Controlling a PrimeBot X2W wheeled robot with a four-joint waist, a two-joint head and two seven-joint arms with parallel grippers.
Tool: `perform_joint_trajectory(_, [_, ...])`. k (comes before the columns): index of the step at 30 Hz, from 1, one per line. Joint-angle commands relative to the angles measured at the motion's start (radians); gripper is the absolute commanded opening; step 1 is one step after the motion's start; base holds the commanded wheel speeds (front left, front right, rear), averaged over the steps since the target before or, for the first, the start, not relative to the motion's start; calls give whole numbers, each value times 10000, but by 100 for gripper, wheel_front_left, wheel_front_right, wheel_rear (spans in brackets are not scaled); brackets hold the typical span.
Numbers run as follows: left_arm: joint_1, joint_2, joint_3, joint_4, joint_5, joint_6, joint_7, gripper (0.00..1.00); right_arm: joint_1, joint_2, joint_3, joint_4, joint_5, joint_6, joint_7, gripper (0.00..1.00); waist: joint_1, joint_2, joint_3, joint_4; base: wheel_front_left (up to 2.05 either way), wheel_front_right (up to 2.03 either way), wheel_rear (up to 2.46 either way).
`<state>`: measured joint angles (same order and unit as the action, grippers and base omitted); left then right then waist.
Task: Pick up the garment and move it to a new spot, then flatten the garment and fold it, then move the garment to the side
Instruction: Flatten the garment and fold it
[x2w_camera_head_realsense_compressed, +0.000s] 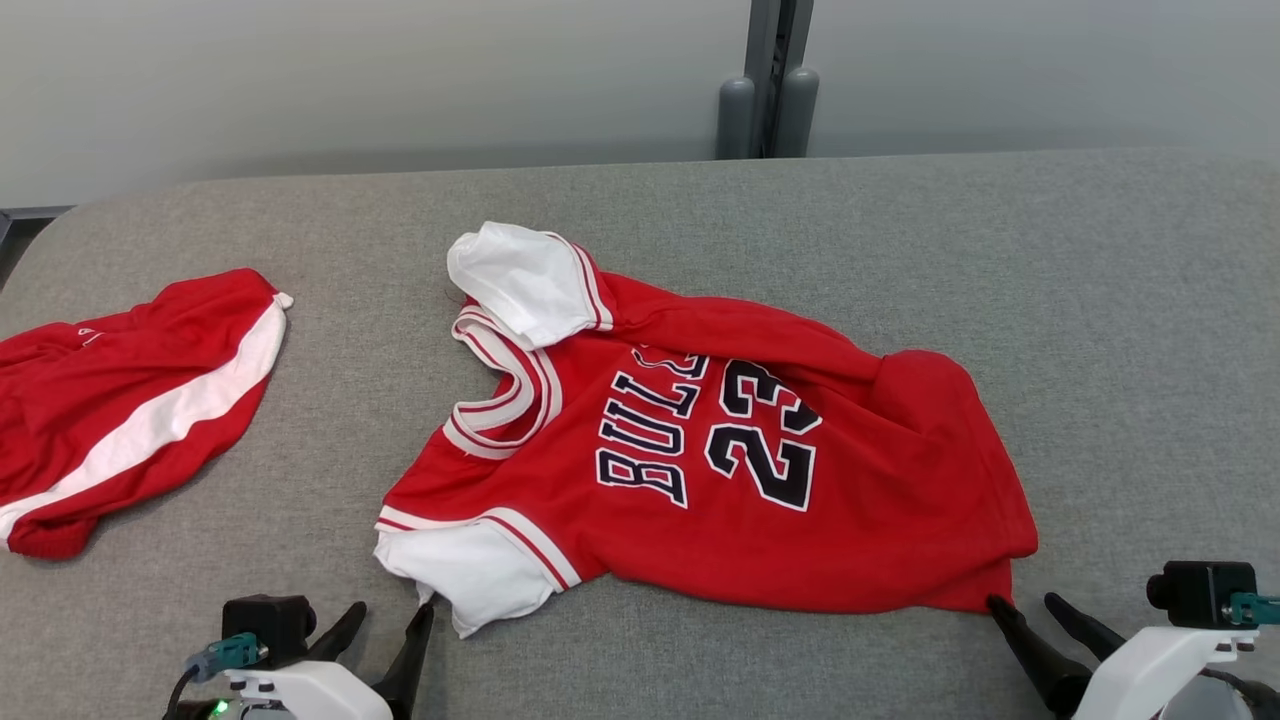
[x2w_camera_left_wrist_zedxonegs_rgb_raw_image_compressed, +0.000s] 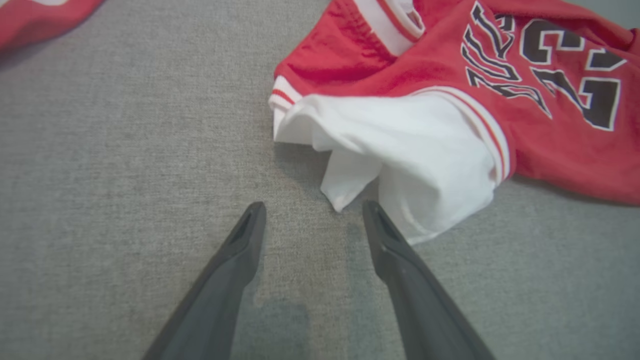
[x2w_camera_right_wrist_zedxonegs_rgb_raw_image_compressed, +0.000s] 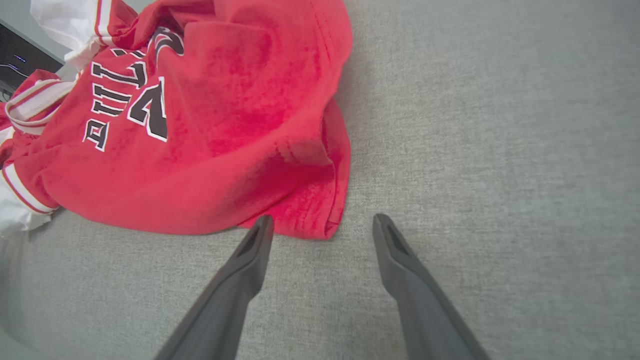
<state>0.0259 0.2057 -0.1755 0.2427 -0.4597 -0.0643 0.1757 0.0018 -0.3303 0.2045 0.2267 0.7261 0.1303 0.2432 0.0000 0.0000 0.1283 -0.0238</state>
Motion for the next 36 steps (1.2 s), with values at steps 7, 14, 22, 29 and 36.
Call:
perform_joint_trajectory(7, [-698,-38,-237,512,108,-145,-154,100,-467,188,55,358,-414,11,-333,100,0,0,192,22,0,0,0])
perform_joint_trajectory(14, [-1155,-84,-560,1055,71,-301,-77,100,-865,283,375,614,-641,11,-534,100,0,0,310,-70,0,0,0])
perform_joint_trajectory(22, [-1425,-139,-763,1524,16,-295,40,38,-1118,320,751,905,-540,11,-703,87,0,0,394,-73,0,0,0])
perform_joint_trajectory(29, [-1491,-89,-809,1627,-179,-397,-58,0,-1212,187,1034,1006,-410,11,-916,0,0,0,345,-55,0,0,0])
perform_joint_trajectory(36, [-1178,74,-684,1187,-375,-352,-14,0,-1168,-40,1073,859,-173,11,-1094,0,0,0,108,-16,0,0,0])
